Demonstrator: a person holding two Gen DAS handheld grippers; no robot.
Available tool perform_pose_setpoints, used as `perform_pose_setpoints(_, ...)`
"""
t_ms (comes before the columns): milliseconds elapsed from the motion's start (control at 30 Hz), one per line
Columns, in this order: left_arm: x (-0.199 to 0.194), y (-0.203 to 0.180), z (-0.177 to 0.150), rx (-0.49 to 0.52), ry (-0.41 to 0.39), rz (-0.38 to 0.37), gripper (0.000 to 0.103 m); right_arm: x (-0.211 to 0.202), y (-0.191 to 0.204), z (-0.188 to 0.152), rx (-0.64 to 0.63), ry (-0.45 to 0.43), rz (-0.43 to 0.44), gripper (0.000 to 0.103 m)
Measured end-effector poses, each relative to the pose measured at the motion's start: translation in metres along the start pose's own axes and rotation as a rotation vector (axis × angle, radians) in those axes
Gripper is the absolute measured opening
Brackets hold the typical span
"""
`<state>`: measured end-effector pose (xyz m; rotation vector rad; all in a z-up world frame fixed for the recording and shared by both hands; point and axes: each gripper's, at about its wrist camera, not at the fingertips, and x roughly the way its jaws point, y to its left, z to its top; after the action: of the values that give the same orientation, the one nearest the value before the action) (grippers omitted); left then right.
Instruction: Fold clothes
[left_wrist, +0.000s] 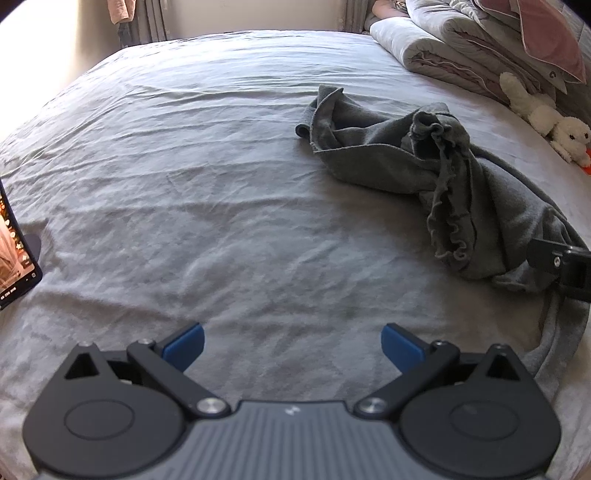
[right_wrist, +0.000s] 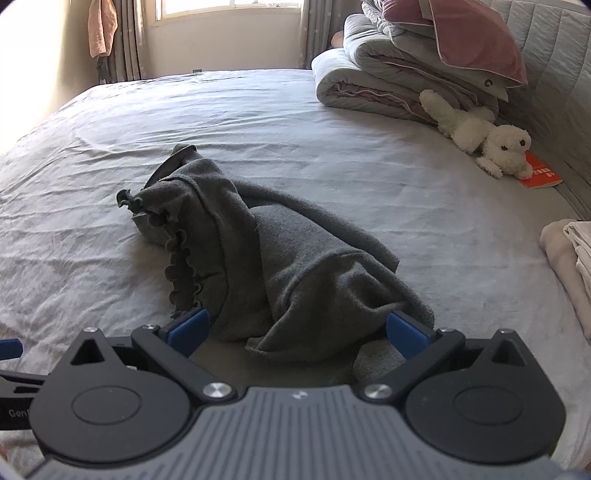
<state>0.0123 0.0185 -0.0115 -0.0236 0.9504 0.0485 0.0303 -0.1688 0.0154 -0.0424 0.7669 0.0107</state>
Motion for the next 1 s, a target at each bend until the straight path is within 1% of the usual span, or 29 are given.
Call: perform_pose_setpoints(1000,0.0067,-0.0058,-0.0009,0.015,0.029,-0.011,0.102,-0.0001,-0.0074,0.0013,0.018,0.003,-0.001,0.103)
